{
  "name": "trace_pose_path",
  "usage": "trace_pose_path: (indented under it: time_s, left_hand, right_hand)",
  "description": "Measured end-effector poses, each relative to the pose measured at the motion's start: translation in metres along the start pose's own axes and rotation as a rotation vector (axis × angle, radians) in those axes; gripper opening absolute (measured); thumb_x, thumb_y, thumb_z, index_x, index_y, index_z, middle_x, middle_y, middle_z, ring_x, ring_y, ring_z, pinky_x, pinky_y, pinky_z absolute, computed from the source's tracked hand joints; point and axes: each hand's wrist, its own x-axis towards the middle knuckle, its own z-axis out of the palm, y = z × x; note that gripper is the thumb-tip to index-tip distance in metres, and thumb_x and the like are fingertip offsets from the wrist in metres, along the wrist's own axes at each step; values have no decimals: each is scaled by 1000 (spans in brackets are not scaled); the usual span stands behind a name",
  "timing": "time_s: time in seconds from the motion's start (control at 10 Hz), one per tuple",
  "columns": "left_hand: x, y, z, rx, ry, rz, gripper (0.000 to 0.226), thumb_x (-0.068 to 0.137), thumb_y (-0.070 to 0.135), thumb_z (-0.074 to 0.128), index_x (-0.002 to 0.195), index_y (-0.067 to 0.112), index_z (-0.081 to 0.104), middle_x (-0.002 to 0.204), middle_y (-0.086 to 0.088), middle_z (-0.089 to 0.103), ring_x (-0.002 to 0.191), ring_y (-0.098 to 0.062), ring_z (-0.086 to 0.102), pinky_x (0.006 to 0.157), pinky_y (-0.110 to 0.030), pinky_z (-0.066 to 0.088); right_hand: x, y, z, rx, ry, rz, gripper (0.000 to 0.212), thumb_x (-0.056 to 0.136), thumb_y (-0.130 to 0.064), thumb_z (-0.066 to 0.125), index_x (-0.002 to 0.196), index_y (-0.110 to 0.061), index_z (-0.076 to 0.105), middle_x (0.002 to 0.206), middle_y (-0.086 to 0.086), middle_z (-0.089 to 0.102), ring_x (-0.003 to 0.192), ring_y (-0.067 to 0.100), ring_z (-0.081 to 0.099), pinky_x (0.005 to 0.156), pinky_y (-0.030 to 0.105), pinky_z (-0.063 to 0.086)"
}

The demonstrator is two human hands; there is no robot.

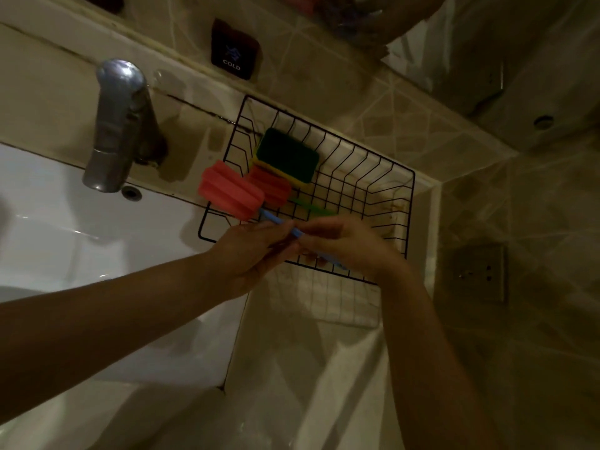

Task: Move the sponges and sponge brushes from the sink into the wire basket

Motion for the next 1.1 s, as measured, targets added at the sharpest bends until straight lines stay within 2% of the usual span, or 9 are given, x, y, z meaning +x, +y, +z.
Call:
trace_pose_path:
  time_s: [0.1, 0.2, 0.3, 0.4, 0.5, 0.7, 0.9, 1.0, 1.1]
  left_hand:
    - [0, 0, -1, -13, 33, 19, 14, 88, 7, 59, 96, 1, 68, 95, -14, 73, 84, -16, 71, 67, -21, 58]
    - [-4, -4, -9, -56, 56, -2, 19, 88, 7, 59, 103, -2, 66, 94, -14, 71, 86, -17, 70, 67, -21, 58]
    - [-8, -9, -19, -79, 83, -73, 19, 88, 11, 60, 100, -3, 67, 86, -14, 74, 82, -19, 72, 66, -24, 59]
    - [-10, -13, -27, -23, 134, -116, 23, 87, 17, 62, 100, -2, 67, 79, -12, 71, 72, -19, 72, 63, -26, 59]
    - [-10, -15, -32, 82, 197, -137, 24, 86, 25, 65, 79, 2, 68, 59, -6, 64, 61, -18, 67, 58, -28, 59]
    - [-8, -19, -41, 145, 252, -198, 27, 86, 29, 64, 74, 4, 65, 49, -4, 60, 62, -21, 61, 54, -28, 57]
    - [-13, -16, -44, 213, 225, -173, 25, 85, 27, 66, 75, 4, 69, 49, -3, 64, 61, -20, 62, 55, -28, 58]
    - [-21, -5, -45, 318, 181, -167, 21, 87, 24, 63, 80, 5, 69, 56, -4, 67, 61, -19, 64, 54, -28, 57]
    - [-40, 10, -39, 516, 155, -133, 16, 85, 20, 62, 88, 5, 68, 69, -7, 67, 64, -20, 65, 58, -29, 57]
  right_hand:
    - [3, 3, -1, -57, 173, -13, 15, 91, -25, 63, 85, -32, 75, 68, -9, 68, 59, 3, 58, 49, 12, 44]
    - [14, 17, -11, -174, 248, 0, 12, 91, -24, 62, 90, -27, 74, 68, -10, 65, 56, -3, 55, 51, 12, 43]
    - [26, 33, -18, -233, 214, 75, 16, 91, -24, 63, 100, -17, 74, 82, 0, 68, 71, 10, 57, 63, 24, 47]
    - [44, 50, -24, -360, 242, 206, 25, 91, -25, 64, 113, -15, 71, 101, 1, 64, 90, 13, 55, 68, 20, 44]
    - [59, 58, -28, -357, 270, 356, 29, 91, -26, 64, 117, -15, 68, 108, 5, 63, 91, 17, 55, 65, 21, 44]
    - [66, 56, -21, -524, 347, 402, 38, 81, -47, 67, 101, -15, 68, 90, 8, 66, 81, 22, 62, 67, 30, 52]
    - [44, 57, 5, -396, 648, 304, 34, 76, -49, 73, 86, -17, 70, 80, 4, 66, 76, 19, 63, 64, 33, 56]
    - [26, 45, 14, -412, 784, 144, 28, 87, -39, 63, 67, -20, 61, 61, -1, 58, 61, 17, 57, 50, 26, 40]
    - [3, 24, 32, -348, 854, 57, 32, 92, -30, 57, 60, -27, 54, 56, -3, 57, 53, 14, 54, 47, 24, 40]
